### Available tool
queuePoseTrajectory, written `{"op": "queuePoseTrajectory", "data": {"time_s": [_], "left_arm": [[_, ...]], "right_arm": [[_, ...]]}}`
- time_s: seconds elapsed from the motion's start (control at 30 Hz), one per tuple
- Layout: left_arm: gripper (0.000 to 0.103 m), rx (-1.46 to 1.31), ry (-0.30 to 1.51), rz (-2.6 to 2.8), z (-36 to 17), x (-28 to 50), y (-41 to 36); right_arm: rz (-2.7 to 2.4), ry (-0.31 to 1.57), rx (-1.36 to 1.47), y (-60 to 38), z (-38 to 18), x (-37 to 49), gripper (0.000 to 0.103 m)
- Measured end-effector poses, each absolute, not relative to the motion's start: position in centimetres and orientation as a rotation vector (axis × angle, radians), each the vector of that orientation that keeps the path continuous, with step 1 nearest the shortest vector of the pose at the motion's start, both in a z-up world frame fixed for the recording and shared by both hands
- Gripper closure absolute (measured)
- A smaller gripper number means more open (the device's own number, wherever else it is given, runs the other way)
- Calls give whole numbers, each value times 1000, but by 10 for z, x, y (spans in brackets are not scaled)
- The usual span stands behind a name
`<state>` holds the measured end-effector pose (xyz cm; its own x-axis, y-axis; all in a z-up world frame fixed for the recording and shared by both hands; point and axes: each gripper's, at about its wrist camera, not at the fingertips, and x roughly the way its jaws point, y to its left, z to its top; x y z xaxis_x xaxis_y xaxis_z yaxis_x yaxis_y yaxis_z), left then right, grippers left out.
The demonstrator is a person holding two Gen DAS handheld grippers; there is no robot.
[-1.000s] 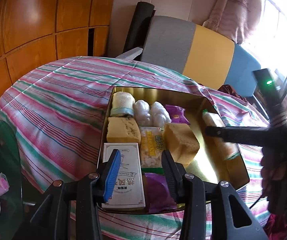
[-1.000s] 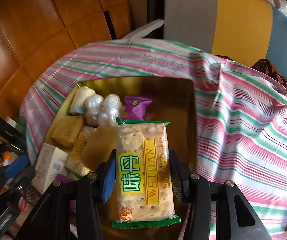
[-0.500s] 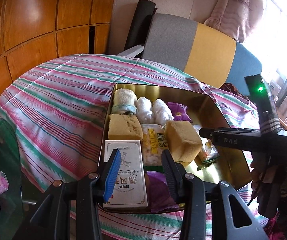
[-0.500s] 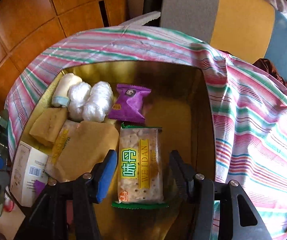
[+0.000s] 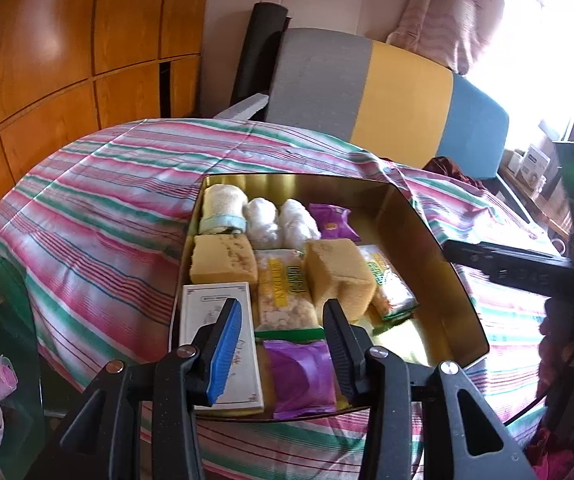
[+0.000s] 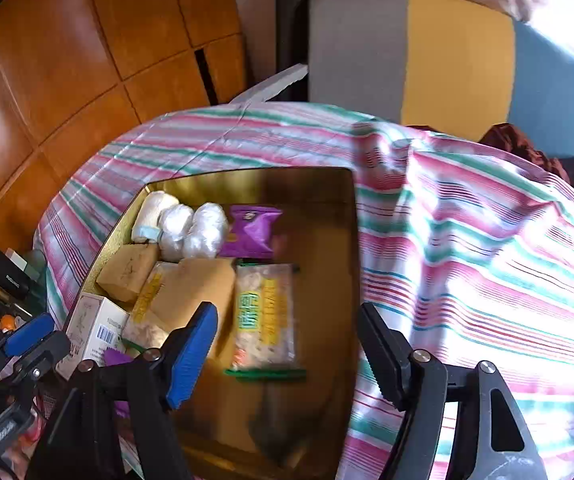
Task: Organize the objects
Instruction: 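Withdraw both grippers from the tray toward the remaining items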
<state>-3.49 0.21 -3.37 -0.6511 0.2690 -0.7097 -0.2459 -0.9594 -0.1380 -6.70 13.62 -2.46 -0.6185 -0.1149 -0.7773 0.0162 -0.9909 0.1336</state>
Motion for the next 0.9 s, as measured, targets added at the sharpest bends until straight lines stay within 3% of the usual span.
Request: {"op": "queuePoseTrajectory", "data": {"time_s": [0.5, 0.9], "left_arm": [[61, -1081, 129, 2524, -24, -25, 59], [61, -1014, 314, 2352, -18, -14, 157]], "right_arm": [[-3018, -364, 1373, 294, -7, 15, 26], [-3350, -864, 1343, 463, -1, 109, 23]]}}
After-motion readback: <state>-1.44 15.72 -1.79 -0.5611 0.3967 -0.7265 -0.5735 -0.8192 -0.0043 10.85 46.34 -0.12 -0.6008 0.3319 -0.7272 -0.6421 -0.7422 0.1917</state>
